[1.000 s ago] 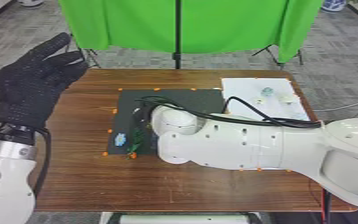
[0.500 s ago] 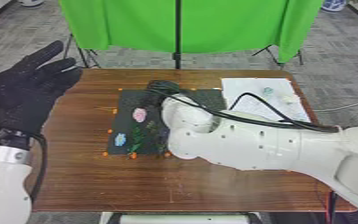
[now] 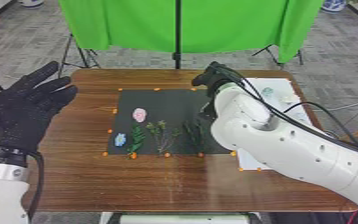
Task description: Arrange flowers
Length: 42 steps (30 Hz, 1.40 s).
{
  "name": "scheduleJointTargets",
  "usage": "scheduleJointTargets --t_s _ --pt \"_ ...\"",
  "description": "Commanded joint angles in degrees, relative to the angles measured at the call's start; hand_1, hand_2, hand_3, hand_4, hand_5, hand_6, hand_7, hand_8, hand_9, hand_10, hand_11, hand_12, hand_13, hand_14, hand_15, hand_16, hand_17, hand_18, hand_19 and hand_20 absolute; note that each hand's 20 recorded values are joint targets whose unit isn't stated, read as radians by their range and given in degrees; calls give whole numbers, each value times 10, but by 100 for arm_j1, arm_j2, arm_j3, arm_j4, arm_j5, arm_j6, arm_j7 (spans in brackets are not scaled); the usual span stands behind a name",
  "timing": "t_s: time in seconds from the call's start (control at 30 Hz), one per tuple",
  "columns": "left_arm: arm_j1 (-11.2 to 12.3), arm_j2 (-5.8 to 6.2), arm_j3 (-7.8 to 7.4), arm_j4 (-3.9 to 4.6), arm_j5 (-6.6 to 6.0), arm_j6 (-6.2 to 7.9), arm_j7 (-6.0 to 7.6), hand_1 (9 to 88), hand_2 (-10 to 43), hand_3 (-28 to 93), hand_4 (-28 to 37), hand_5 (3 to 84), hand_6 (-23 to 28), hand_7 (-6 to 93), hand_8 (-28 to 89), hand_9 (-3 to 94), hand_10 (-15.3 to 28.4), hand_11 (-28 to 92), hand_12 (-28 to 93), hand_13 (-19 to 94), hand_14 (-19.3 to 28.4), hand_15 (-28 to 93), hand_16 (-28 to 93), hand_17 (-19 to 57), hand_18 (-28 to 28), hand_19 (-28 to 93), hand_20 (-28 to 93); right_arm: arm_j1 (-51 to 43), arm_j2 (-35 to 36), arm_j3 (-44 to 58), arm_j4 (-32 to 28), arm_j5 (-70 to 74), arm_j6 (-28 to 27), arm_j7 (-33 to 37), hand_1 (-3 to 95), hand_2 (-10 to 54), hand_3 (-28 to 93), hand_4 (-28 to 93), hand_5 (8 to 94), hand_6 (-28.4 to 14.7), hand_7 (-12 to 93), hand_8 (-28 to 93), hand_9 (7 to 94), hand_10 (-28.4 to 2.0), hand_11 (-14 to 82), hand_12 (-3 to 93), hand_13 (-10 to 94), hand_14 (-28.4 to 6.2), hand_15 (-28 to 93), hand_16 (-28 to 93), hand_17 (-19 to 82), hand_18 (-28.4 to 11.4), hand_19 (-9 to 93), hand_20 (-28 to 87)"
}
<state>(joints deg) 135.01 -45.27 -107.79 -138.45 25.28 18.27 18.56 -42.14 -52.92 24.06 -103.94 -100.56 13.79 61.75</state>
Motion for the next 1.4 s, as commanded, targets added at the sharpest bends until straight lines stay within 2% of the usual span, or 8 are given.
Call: scheduleJointTargets --t_s 0.03,0.13,0.23,0.4,0.53,0.73,1.0,1.4 --pt "123 -143 20 -42 29 123 4 230 72 799 -233 378 103 182 -110 356 213 310 114 261 284 551 -105 -72 255 615 152 -1020 534 1045 -187 -332 52 561 288 10 745 -241 527 -57 101 -110 772 -184 207 142 790 -108 594 152 388 -247 929 -56" --pt "154 -164 22 -52 29 117 -13 230 72 799 -233 378 103 183 -110 356 213 310 114 261 284 552 -105 -72 255 615 152 -1415 649 1475 -216 -400 50 756 290 11 742 -240 518 -64 99 -110 770 -187 205 140 793 -108 592 150 402 -249 930 -61" --pt "174 -170 22 -57 -15 214 25 230 72 799 -233 377 103 183 -110 356 213 310 114 261 284 552 -105 -72 255 615 152 -1657 714 1749 -75 -95 666 683 293 16 739 -238 510 -69 97 -109 772 -186 206 140 802 -105 589 147 410 -248 931 -66" --pt "59 -154 50 -37 35 130 -83 230 72 799 -234 378 103 183 -110 356 213 310 114 261 284 552 -105 -72 255 616 152 -1913 905 2033 -8 -255 651 915 294 22 738 -235 489 -76 97 -108 792 -183 220 142 822 -97 591 147 429 -239 932 -59" --pt "62 -153 64 -50 31 167 -35 230 73 798 -234 378 104 183 -110 357 214 311 114 261 284 552 -105 -72 255 616 152 -2101 966 2294 52 -305 473 1078 292 17 741 -234 473 -85 90 -107 798 -184 221 141 830 -93 587 147 443 -238 932 -53" --pt "74 -167 96 -53 14 171 -13 230 73 798 -234 378 104 182 -110 356 213 312 114 261 284 552 -105 -71 255 617 151 -2366 1137 2387 151 -446 945 1182 298 15 745 -232 469 -88 87 -103 798 -183 223 141 835 -91 584 150 448 -236 932 -55" --pt "109 -133 120 -41 -35 137 48 230 72 799 -234 379 103 183 -110 356 213 312 113 261 284 552 -105 -72 255 617 150 -2686 1324 2624 78 -499 1005 1297 305 12 747 -234 463 -97 80 -100 803 -182 226 138 840 -90 582 149 456 -234 932 -68" --pt "73 -81 169 3 -25 117 35 230 72 800 -234 379 104 182 -110 357 213 312 113 262 284 554 -106 -71 255 618 149 -2869 1395 2844 143 53 158 1429 327 1 737 -229 457 -116 55 -94 820 -190 226 132 869 -85 580 147 495 -224 932 -107"
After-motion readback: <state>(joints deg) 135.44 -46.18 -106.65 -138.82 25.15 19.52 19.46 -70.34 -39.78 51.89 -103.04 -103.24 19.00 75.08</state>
